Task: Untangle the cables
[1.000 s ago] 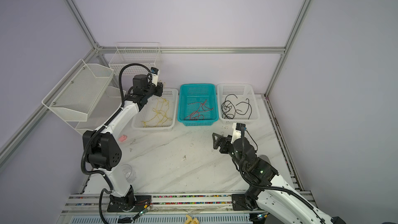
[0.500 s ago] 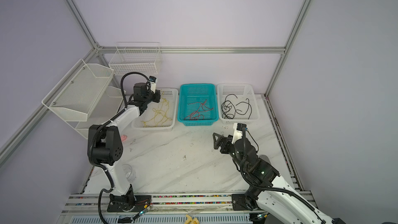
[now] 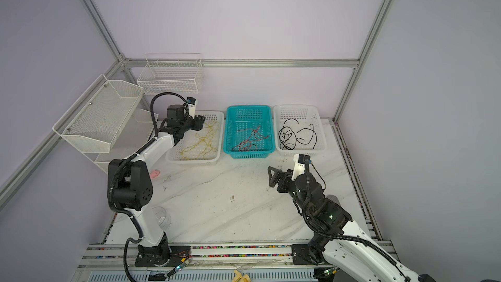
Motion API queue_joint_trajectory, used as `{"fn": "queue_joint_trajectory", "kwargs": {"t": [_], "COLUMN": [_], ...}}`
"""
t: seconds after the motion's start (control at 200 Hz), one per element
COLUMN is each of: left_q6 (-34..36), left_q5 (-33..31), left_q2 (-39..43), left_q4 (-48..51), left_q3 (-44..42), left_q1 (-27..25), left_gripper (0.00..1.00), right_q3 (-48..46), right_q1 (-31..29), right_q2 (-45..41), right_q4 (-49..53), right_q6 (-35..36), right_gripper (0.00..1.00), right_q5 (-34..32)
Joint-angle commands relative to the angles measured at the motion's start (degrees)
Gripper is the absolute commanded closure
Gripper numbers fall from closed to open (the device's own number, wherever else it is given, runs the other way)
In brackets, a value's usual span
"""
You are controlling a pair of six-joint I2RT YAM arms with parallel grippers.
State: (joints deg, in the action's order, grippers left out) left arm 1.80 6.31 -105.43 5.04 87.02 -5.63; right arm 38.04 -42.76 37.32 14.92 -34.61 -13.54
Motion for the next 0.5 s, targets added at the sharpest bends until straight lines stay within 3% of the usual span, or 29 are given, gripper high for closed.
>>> {"fn": "queue_joint_trajectory", "kwargs": {"t": [0.0,0.06,0.15,0.305,0.395,0.495], "left_q6": [-5.52,-7.95,-12.81,-18.75,-20.47,-21.59], "left_q5": [0.99,1.82,-0.24,-7.40,-12.41,-18.28], "left_q2": [9.11,12.73,17.74,26.34,30.10,33.12], "left_q4": [-3.69,-5.98,-7.77,-3.52,-2.12,0.10], "left_q3": [-5.14,-9.17,-14.93,-23.29,-28.51,-33.34], "left_q1": [0.26,0.25,0.15,0.00,0.00,0.00], "left_gripper": [0.25,0.00,0.00,0.00,0.00,0.00], "right_q3": [2.59,3.01,3.13,0.01,-5.77,-10.11], "right_q1": [-0.22,-0.22,-0.22,-0.12,-0.13,0.86], "right_q2": [1.70,2.39,3.30,5.14,4.47,6.81], "right_q4": [0.81,-0.11,-2.33,-8.75,-21.73,-33.61], "right_q6": [1.55,2.37,2.66,1.10,10.10,17.13], "right_gripper": [0.03,0.03,0.03,0.03,0.03,0.03], "right_q5": [-4.92,-7.72,-14.19,-32.44,-39.70,-42.03]}}
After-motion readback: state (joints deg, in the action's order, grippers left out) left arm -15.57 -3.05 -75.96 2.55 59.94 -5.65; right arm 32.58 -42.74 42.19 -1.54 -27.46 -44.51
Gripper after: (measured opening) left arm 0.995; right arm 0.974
